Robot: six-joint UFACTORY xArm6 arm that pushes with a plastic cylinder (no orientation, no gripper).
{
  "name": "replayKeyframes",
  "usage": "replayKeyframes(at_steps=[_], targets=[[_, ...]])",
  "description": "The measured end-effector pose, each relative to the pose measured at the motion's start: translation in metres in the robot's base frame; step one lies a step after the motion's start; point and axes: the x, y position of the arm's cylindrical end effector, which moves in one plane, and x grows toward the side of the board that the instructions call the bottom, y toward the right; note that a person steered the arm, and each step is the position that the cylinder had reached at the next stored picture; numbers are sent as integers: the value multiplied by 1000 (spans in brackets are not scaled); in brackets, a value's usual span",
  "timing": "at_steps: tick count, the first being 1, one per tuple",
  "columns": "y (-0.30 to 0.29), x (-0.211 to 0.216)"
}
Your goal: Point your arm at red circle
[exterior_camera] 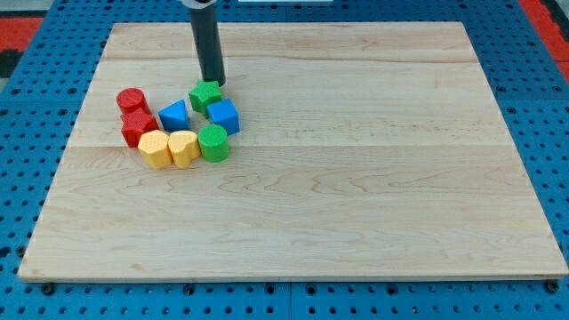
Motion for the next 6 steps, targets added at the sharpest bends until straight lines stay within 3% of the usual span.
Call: replayKeyframes(at_steps=[3, 5, 6], targets=[[-29, 5], [-181, 6], [-141, 24]])
